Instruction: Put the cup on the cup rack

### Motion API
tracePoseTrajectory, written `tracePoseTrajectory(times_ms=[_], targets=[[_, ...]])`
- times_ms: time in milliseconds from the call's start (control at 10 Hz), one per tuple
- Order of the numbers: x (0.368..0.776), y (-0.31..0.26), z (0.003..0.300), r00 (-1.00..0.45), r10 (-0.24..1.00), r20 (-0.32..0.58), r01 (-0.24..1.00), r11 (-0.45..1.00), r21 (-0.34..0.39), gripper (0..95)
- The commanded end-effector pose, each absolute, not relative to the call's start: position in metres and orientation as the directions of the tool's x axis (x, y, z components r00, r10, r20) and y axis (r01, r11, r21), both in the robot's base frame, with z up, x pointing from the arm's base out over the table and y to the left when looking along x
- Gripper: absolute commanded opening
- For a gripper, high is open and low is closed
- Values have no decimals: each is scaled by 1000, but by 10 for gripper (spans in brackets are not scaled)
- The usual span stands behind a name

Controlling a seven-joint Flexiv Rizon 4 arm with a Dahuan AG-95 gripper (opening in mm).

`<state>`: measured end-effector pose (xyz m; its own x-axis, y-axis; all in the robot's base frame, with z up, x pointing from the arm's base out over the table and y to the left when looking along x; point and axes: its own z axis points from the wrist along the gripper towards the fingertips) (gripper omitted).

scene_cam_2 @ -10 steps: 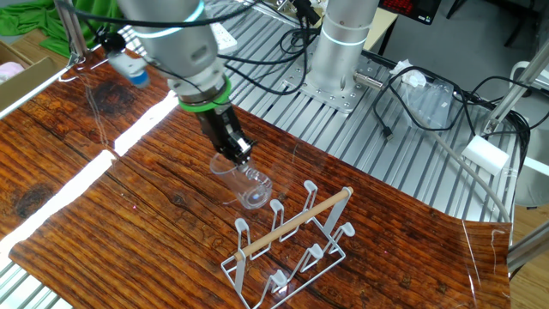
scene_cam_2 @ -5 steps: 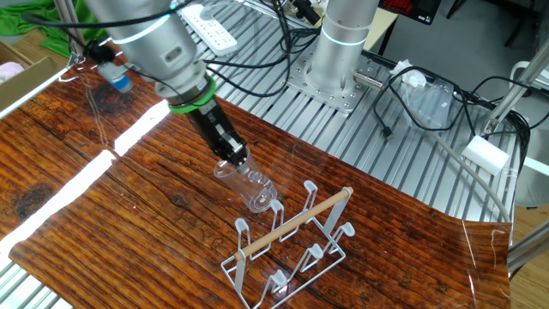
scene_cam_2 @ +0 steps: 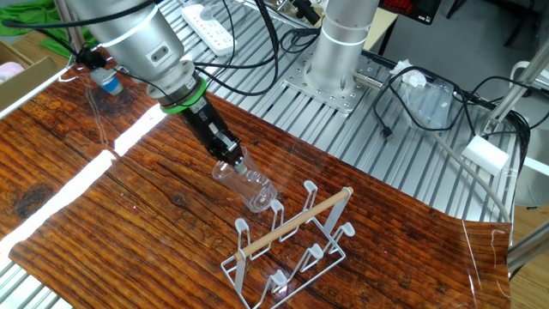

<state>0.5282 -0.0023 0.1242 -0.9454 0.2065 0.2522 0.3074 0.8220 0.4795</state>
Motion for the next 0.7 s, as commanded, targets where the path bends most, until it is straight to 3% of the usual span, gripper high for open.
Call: tracePoseTrajectory(times_ms=[100, 700], targets=[[530, -14, 118, -957, 172, 234, 269, 827, 493, 0], [534, -19, 120, -955, 171, 243, 280, 794, 539, 0]])
